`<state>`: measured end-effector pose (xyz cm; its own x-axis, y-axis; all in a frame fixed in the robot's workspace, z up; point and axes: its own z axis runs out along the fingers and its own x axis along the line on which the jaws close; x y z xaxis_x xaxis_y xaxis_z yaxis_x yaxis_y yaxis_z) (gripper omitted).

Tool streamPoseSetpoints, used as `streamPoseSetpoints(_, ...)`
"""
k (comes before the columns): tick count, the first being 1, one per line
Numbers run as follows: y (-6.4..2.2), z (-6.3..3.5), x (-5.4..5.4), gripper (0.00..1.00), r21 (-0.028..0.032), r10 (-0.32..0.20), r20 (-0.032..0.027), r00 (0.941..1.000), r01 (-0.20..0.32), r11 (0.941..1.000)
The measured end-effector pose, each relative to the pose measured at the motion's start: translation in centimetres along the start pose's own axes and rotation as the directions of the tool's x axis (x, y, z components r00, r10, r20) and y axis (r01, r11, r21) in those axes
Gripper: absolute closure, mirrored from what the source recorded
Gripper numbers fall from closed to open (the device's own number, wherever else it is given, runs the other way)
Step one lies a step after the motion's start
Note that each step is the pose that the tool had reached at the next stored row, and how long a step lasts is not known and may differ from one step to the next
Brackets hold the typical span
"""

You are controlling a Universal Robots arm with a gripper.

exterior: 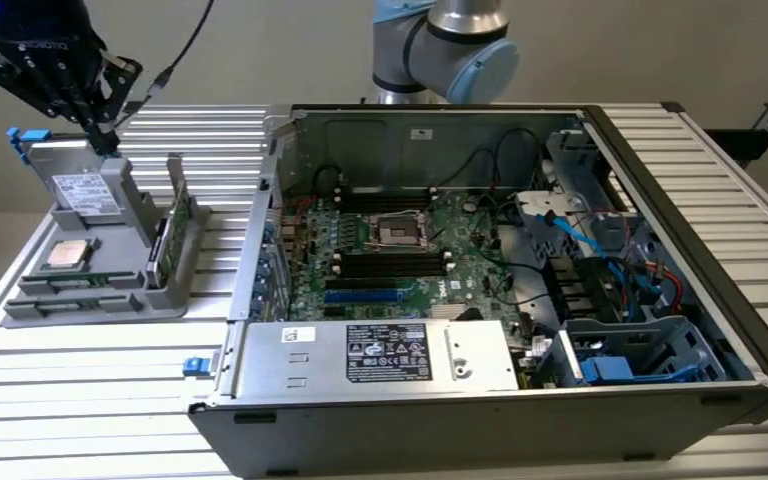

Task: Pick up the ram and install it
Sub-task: 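Reach for the ram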

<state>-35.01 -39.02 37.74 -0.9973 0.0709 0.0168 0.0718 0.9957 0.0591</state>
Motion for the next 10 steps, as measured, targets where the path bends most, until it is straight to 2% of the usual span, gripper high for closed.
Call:
streamPoseSetpoints(9,-0.26,0.11,4.1,0.90,-0.0057,0.000,-0.0006,1.0000,0.000,1.0000)
streamPoseSetpoints(10,-0.32,0.12,5.0,0.90,-0.0069,0.000,-0.0009,1.0000,0.000,1.0000)
